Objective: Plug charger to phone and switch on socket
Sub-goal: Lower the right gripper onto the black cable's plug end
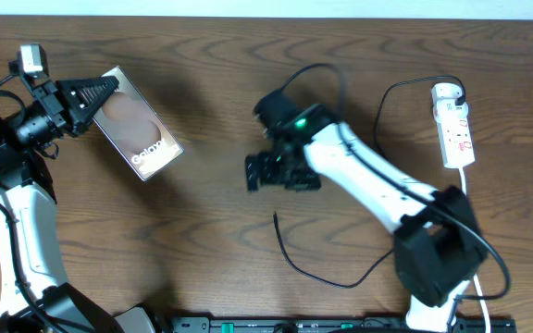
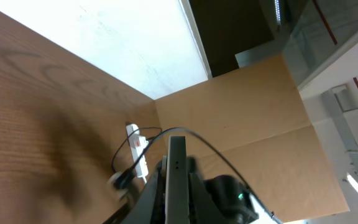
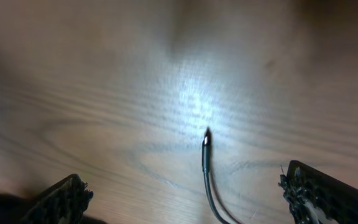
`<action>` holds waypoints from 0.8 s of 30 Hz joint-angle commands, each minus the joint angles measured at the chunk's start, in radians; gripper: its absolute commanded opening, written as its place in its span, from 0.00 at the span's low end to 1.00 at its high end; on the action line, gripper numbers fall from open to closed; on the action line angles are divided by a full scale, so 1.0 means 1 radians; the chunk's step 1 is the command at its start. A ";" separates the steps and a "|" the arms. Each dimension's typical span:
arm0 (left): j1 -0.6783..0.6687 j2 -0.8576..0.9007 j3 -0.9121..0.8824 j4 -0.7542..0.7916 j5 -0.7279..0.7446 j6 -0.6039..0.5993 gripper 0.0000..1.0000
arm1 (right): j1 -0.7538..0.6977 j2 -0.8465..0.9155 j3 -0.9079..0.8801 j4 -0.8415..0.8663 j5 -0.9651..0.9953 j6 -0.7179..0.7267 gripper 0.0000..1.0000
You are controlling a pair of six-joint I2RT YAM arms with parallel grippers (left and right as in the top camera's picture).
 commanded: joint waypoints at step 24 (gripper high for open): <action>0.083 -0.002 0.010 0.009 0.027 0.016 0.07 | 0.150 0.109 -0.063 -0.042 0.162 0.158 0.90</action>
